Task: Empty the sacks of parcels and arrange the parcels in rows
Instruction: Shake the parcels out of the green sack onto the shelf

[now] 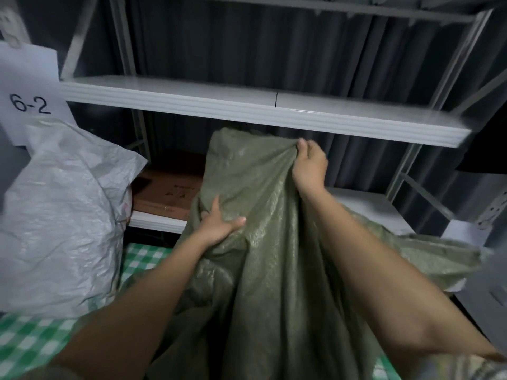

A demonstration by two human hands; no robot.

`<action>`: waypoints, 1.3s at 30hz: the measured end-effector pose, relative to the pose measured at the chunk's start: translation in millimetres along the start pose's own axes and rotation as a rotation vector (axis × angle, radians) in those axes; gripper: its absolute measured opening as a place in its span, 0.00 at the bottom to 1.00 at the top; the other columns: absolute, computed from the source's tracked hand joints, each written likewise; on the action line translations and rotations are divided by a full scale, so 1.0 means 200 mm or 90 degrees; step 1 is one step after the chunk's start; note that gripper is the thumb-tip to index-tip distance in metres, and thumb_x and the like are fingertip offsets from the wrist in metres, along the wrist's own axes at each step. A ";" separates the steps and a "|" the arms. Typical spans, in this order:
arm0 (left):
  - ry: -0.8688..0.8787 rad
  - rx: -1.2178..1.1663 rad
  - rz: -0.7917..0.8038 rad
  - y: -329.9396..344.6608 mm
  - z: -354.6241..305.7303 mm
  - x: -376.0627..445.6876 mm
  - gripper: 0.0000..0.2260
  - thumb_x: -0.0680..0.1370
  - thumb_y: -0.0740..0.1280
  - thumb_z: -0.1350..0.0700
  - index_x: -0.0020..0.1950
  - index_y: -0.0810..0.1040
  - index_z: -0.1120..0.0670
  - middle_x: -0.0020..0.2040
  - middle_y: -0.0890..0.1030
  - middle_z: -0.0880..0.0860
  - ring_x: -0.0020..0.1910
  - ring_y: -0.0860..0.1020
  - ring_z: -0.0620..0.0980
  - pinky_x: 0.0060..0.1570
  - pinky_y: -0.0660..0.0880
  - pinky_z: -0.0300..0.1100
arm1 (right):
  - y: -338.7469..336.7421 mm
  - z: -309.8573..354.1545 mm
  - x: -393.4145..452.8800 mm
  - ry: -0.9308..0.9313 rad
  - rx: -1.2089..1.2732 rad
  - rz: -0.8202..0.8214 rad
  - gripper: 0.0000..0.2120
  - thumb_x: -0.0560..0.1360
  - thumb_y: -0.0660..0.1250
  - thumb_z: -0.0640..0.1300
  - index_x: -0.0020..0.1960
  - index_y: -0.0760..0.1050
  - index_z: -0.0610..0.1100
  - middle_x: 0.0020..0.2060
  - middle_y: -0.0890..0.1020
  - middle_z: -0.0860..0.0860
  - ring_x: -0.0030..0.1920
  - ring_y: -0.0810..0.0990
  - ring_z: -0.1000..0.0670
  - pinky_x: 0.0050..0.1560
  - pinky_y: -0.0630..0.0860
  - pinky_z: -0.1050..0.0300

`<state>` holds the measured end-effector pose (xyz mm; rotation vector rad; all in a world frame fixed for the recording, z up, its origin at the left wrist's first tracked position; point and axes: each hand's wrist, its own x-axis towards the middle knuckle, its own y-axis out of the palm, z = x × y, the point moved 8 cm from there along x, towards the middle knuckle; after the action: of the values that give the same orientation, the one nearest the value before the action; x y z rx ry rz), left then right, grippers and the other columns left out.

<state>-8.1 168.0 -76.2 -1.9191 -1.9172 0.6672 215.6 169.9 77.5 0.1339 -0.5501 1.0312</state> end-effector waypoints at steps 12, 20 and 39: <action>0.034 -0.021 0.029 0.04 -0.04 -0.02 0.45 0.72 0.72 0.44 0.79 0.45 0.47 0.77 0.56 0.60 0.75 0.60 0.58 0.73 0.58 0.53 | 0.04 0.10 0.02 0.015 0.013 -0.017 0.15 0.84 0.55 0.46 0.44 0.73 0.41 0.39 0.77 0.49 0.44 0.77 0.48 0.41 0.66 0.59; 0.014 0.036 0.060 0.04 -0.10 0.03 0.47 0.74 0.72 0.46 0.79 0.41 0.49 0.76 0.55 0.64 0.74 0.60 0.60 0.73 0.57 0.47 | 0.02 0.13 0.09 0.020 0.016 -0.029 0.17 0.84 0.55 0.47 0.51 0.77 0.38 0.45 0.80 0.45 0.51 0.78 0.46 0.49 0.69 0.57; -0.003 0.140 -0.011 0.03 -0.06 -0.01 0.21 0.78 0.63 0.52 0.69 0.65 0.55 0.68 0.67 0.62 0.65 0.70 0.60 0.63 0.67 0.46 | 0.05 0.01 0.02 0.093 -0.010 0.059 0.17 0.83 0.55 0.51 0.45 0.74 0.41 0.43 0.78 0.46 0.45 0.76 0.48 0.46 0.69 0.58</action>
<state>4.0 166.9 -69.0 -1.7653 -1.7781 0.8396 207.4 178.4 79.9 0.0194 -0.4342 1.1177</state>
